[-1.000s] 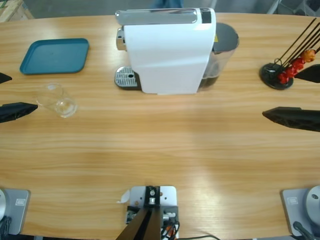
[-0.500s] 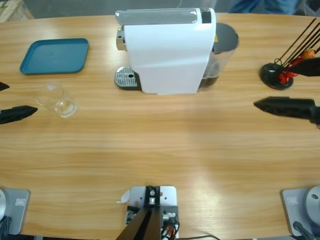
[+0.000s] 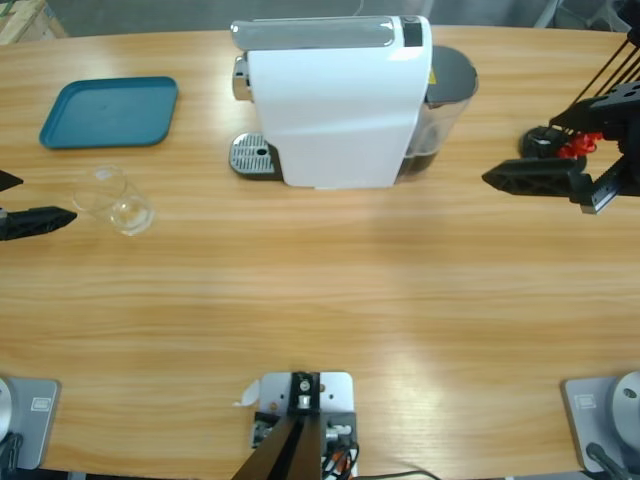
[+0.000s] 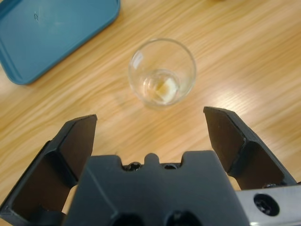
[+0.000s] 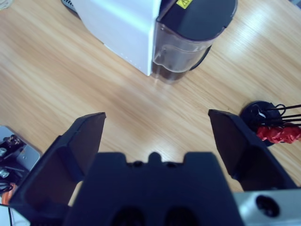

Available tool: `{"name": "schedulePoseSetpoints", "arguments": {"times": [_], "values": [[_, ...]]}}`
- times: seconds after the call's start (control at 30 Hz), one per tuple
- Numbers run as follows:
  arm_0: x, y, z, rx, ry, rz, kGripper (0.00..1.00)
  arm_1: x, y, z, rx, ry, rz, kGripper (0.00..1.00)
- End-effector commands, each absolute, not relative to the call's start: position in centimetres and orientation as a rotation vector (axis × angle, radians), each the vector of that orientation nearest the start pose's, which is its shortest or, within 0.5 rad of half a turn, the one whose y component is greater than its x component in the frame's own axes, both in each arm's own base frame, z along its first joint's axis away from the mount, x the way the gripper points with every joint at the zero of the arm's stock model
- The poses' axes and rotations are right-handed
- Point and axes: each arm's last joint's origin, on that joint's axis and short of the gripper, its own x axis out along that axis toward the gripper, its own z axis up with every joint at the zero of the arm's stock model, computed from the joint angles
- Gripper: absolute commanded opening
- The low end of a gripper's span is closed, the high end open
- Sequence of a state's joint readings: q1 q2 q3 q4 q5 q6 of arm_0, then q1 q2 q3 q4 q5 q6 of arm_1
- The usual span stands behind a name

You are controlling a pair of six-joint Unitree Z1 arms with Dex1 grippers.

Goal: Pour coffee

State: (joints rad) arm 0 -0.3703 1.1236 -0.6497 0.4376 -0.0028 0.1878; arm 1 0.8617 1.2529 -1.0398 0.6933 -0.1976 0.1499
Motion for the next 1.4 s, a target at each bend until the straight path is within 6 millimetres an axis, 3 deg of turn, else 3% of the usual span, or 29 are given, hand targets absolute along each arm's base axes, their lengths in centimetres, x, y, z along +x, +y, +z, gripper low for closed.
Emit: {"name": "schedulePoseSetpoints", "arguments": {"times": [0.03,0.33,0.5,0.63,0.93,1.4], "values": [[12.8,-5.4,26.2,0.329,0.917,-0.563,0.993,14.6,14.0,33.4,-0.346,0.886,0.524,1.000],[12.6,-4.3,26.9,0.354,0.831,-0.373,0.987,14.8,14.4,33.4,-0.336,0.896,0.559,1.000],[14.6,-5.2,25.6,0.330,0.867,-0.412,0.987,14.3,13.9,33.8,-0.329,0.876,0.568,1.000],[14.5,-5.6,25.5,0.272,0.878,-0.471,0.987,14.2,13.5,33.6,-0.334,0.874,0.561,1.000],[14.7,-6.0,24.8,0.247,0.918,-0.546,0.987,16.0,14.5,32.9,-0.321,0.876,0.543,1.000],[16.2,-6.2,23.6,0.295,0.939,-0.487,0.908,18.2,14.8,31.9,-0.312,0.892,0.530,1.000]]}}
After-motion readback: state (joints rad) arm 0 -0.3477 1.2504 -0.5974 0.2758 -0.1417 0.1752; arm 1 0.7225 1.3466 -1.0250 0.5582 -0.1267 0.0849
